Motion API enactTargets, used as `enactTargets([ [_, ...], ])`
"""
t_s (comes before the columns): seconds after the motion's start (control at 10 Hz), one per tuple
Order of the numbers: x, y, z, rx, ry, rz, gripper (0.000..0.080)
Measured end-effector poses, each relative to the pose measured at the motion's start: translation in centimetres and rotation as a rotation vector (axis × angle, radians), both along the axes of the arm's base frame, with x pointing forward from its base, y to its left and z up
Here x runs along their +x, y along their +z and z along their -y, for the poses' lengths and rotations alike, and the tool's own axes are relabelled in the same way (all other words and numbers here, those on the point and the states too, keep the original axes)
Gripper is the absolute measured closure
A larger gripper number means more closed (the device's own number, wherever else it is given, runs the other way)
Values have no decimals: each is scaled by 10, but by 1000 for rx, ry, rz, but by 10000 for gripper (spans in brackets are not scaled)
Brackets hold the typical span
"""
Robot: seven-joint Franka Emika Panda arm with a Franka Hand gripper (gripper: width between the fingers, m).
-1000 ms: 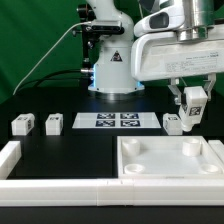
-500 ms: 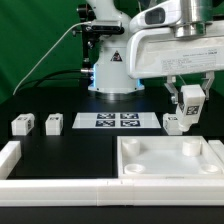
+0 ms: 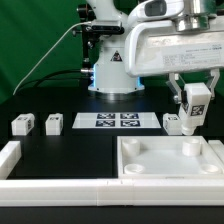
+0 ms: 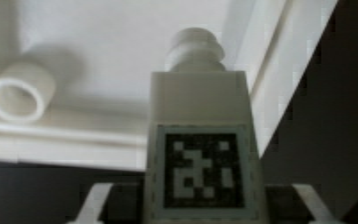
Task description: Assemble one leg
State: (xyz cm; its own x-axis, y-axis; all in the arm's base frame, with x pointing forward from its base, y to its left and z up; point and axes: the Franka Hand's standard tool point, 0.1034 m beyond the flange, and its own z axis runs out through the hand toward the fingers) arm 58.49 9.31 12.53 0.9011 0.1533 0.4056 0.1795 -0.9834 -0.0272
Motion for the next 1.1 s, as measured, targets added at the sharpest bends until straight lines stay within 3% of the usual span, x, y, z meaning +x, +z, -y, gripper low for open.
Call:
enactTargets([
  [0.3,-5,-5,2,3,-2,50,506],
  [0.7,19,-5,-2,6,10,82,506],
  [0.8,21,-6,-4,4,16,77,506],
  [1.0,22,-3,0,9,14,204,506],
  [1.1,19,-10,-1,6,17,167,506],
])
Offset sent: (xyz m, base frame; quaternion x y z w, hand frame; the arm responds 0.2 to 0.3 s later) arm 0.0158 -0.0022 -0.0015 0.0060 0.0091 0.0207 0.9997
